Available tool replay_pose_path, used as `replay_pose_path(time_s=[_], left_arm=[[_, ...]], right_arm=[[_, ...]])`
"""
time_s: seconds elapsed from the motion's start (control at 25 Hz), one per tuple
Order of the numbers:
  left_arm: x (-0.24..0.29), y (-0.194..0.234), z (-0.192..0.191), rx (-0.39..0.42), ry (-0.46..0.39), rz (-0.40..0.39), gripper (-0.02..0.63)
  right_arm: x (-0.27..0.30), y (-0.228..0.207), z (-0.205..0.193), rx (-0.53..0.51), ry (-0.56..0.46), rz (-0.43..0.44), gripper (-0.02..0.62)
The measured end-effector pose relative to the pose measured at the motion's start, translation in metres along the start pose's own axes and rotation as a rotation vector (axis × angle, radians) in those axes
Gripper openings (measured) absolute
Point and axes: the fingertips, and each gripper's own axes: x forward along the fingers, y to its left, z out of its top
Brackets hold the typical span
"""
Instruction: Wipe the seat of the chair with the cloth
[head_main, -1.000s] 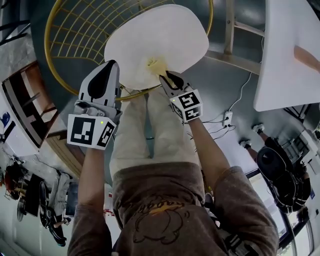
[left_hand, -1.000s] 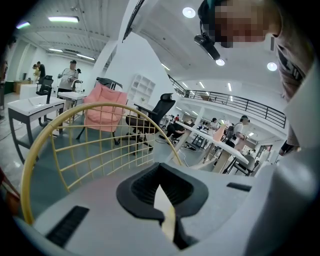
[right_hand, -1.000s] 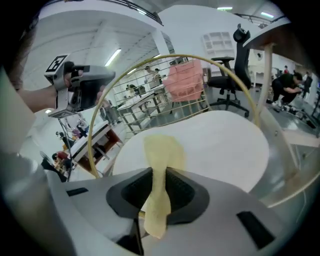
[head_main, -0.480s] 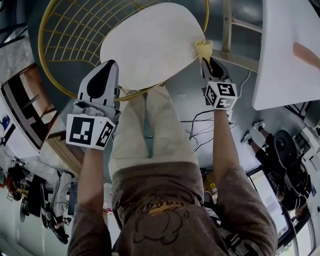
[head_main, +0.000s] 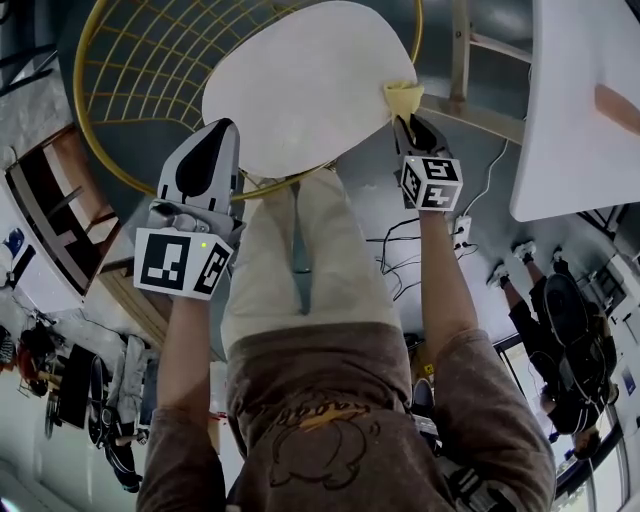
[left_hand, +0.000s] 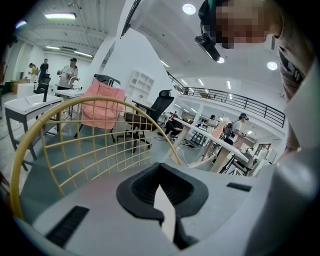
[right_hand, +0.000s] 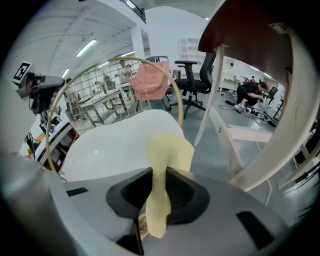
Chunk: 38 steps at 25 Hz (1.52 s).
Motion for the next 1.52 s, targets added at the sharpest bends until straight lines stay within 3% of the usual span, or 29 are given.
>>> replay_pose_path(time_s=[0.68, 1.04, 1.2, 1.52], left_arm=[[-0.007, 0.005, -0.004, -0.012, -0.008, 0.020, 0.009], [-0.020, 0.008, -0.005, -0.030, -0.004, 0.026, 0.008], [-0.032, 0.000, 0.007, -0.033, -0.009, 0.026, 0.008], [-0.060, -0.025, 0.049, -0.027, -0.032, 0.011, 0.009]], right_arm=[[0.013, 0.138, -0.061, 0.051, 0.110, 0.199, 0.095], [-0.003, 0.205, -0.070, -0.068, 0.162, 0.349, 0.095], [-0.020, 0.209, -0.059, -0.067, 0.158, 0.362, 0.095], [-0.074, 0.198, 0.006, -0.021, 0.069, 0.379, 0.095]])
